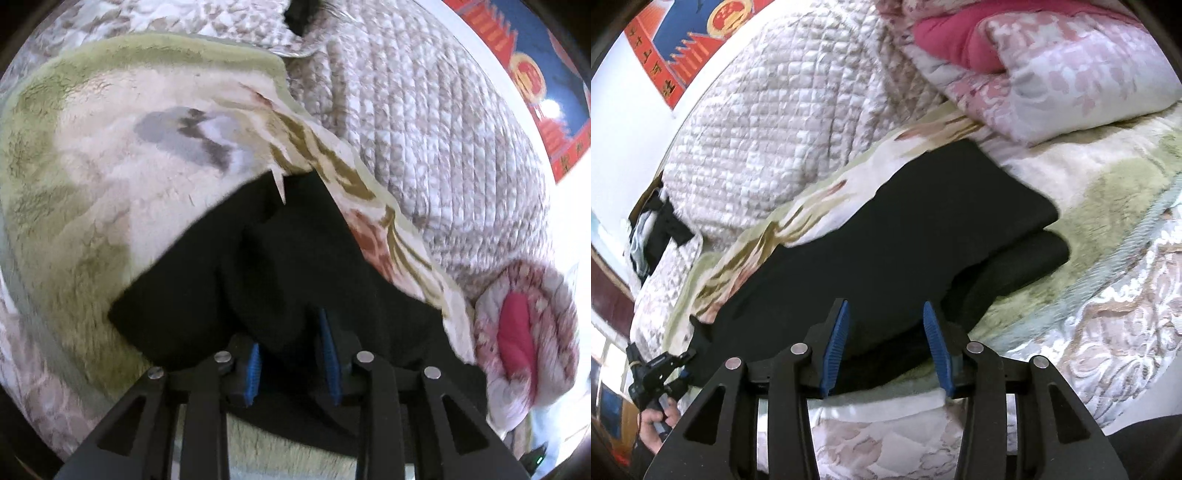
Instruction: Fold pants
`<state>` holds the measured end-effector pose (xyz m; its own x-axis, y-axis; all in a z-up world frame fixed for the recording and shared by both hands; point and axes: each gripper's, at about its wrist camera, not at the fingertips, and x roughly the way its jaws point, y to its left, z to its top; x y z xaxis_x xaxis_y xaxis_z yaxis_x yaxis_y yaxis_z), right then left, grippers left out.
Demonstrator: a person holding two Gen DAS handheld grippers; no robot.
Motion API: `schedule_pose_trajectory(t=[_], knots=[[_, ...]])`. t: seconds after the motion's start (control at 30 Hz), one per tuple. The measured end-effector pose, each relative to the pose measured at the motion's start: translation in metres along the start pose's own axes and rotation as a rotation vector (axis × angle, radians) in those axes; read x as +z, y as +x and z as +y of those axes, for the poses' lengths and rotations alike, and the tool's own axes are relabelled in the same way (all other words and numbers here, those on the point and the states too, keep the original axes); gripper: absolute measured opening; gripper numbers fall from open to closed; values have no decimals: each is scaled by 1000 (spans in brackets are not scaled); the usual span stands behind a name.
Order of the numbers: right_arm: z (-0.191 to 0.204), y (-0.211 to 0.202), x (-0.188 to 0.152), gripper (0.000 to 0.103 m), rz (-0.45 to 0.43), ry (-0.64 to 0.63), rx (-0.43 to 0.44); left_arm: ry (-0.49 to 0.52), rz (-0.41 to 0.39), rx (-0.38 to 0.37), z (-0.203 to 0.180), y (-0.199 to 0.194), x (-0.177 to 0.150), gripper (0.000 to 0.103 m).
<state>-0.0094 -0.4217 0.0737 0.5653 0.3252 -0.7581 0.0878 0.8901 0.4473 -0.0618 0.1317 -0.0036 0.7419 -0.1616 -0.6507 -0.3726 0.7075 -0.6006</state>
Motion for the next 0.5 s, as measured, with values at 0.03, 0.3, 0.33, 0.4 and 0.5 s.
schedule_pose_trajectory(t=[0.03, 0.3, 0.33, 0.4, 0.5], knots=[[-3, -4, 1, 43, -22, 12, -12, -10, -10, 4, 2, 1, 3, 31], [-19, -11, 7, 43, -67, 93, -70, 64, -18, 35, -6, 6, 8, 5], [-19, -13, 9, 43, -79, 91, -75, 80, -35, 42, -9, 1, 8, 4], [-22, -14, 13, 43, -86, 110, -82, 118, -89, 53, -14, -14, 10, 5], [-34, -8, 16, 43, -60, 164, -118, 175, -165, 108, -21, -30, 12, 5]])
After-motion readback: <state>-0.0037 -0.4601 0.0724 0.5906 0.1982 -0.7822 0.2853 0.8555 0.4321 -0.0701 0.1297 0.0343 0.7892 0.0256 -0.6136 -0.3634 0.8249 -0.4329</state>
